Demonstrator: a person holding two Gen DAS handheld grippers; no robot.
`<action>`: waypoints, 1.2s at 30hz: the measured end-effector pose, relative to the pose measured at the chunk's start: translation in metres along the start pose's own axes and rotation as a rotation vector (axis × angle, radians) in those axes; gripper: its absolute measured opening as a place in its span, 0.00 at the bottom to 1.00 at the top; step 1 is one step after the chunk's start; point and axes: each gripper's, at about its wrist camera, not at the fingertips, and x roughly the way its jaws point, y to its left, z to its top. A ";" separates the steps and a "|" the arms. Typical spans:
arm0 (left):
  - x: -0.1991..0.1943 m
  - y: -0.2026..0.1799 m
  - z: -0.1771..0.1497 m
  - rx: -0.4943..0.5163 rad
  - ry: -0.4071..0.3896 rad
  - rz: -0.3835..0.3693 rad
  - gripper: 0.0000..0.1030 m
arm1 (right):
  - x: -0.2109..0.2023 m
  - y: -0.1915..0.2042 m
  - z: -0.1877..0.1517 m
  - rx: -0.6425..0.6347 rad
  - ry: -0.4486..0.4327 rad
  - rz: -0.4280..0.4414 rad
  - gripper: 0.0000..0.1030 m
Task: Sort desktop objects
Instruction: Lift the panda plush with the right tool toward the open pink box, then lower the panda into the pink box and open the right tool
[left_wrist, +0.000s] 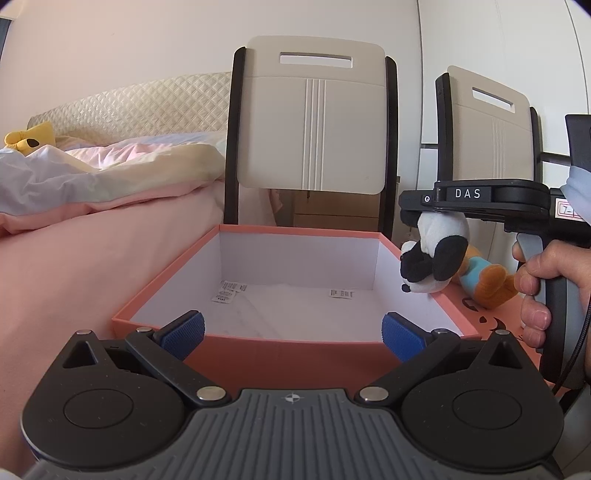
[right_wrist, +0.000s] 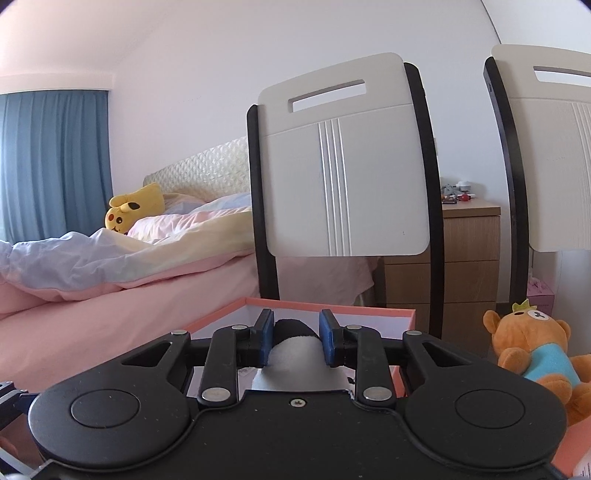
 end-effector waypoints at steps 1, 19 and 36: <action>0.000 0.000 0.000 -0.001 0.000 0.001 1.00 | 0.001 0.003 -0.001 -0.006 0.005 0.008 0.22; 0.000 0.001 0.000 -0.007 -0.001 0.002 1.00 | 0.030 0.020 -0.034 -0.057 0.188 0.055 0.15; 0.000 0.001 0.000 -0.002 -0.003 0.002 1.00 | 0.018 0.004 -0.032 -0.024 0.165 -0.009 0.24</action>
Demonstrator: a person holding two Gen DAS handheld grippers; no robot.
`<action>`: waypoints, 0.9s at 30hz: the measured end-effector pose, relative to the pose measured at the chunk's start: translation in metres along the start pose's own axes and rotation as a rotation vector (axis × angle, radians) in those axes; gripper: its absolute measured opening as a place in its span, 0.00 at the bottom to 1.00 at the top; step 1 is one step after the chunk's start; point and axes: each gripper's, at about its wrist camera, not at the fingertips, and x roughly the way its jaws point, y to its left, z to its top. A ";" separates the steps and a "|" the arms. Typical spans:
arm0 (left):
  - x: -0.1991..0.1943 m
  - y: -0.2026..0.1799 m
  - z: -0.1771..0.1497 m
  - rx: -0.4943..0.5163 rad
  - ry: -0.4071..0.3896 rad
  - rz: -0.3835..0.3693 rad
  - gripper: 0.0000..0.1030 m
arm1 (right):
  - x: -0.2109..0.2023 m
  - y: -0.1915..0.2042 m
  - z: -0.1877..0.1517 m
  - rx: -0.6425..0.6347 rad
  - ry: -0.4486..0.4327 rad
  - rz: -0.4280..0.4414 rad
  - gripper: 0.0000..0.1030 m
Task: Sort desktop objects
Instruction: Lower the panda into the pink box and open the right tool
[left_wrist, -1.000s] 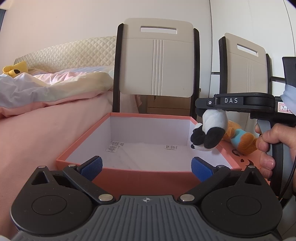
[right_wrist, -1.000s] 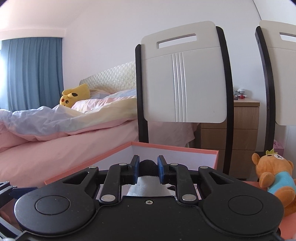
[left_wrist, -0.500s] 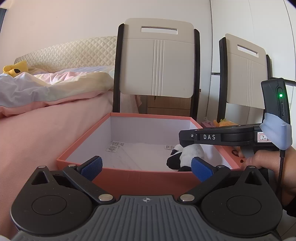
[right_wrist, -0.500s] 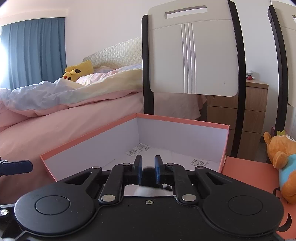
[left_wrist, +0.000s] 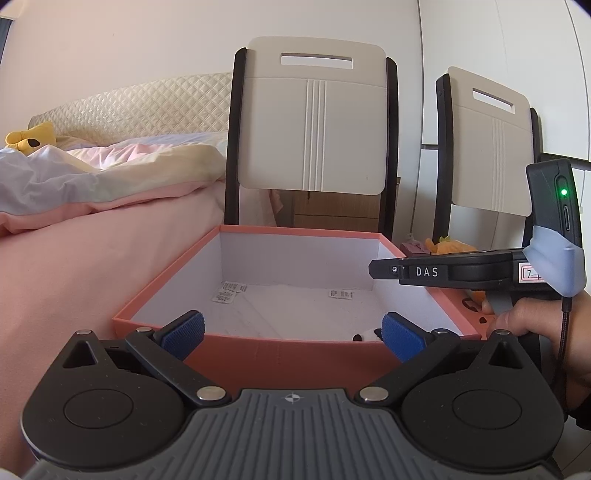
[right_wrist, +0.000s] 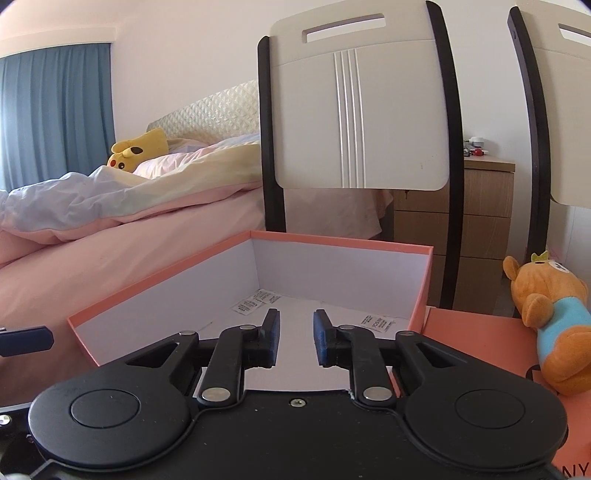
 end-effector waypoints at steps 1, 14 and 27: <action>0.000 0.000 0.000 0.000 0.000 0.000 1.00 | -0.003 -0.001 0.000 0.002 -0.005 -0.007 0.27; -0.003 -0.002 -0.001 0.003 -0.008 0.004 1.00 | -0.045 -0.007 -0.004 -0.032 -0.042 -0.086 0.51; -0.006 -0.003 -0.001 0.002 -0.016 -0.003 1.00 | -0.086 -0.005 -0.008 -0.005 -0.099 -0.133 0.75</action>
